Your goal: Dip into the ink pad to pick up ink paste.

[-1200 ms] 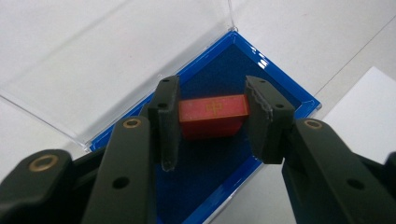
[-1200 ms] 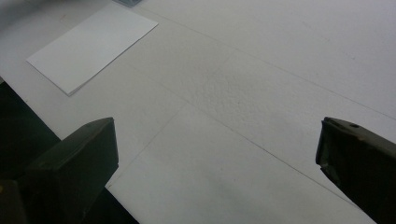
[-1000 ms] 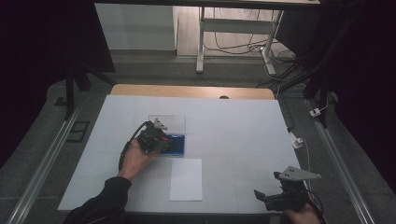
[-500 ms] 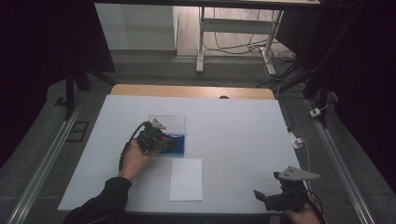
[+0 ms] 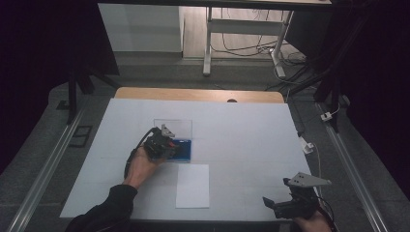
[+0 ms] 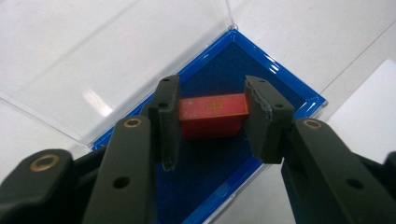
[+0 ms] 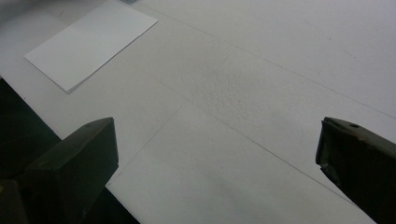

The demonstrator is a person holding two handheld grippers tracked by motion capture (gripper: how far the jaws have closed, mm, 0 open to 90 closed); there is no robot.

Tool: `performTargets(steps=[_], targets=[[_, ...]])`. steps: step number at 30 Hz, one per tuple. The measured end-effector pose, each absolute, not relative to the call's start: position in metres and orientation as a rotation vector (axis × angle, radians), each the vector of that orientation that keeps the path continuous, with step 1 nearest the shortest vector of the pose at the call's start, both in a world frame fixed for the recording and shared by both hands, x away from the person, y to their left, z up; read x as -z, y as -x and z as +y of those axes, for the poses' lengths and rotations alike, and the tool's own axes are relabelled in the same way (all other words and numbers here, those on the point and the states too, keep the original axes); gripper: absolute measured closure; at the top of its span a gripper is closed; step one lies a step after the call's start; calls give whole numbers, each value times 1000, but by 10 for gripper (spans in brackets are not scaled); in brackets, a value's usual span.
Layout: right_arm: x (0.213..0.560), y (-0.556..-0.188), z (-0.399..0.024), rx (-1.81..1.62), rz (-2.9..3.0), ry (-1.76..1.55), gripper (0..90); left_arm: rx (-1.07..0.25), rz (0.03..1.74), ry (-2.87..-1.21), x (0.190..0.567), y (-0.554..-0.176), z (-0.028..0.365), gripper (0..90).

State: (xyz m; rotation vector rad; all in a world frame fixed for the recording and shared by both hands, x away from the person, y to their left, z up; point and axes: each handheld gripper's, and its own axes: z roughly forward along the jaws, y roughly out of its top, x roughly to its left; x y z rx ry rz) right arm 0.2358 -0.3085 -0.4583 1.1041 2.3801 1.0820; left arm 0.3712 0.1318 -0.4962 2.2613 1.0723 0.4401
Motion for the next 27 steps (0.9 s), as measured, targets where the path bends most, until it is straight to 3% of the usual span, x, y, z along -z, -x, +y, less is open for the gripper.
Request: performTargets(steps=[8,16,27], targets=[[458,-236,-309,-1091,2377,-1107,0,-356,1078,-2209,496,-376,143,585],[458,-236,-309,-1100,2373,-1109,0,-376,1090,-2164,485,-372,155,584],[458,-236,-309,-1100,2372,-1110,0,-337,1119,-2225,493,-374,154,584]])
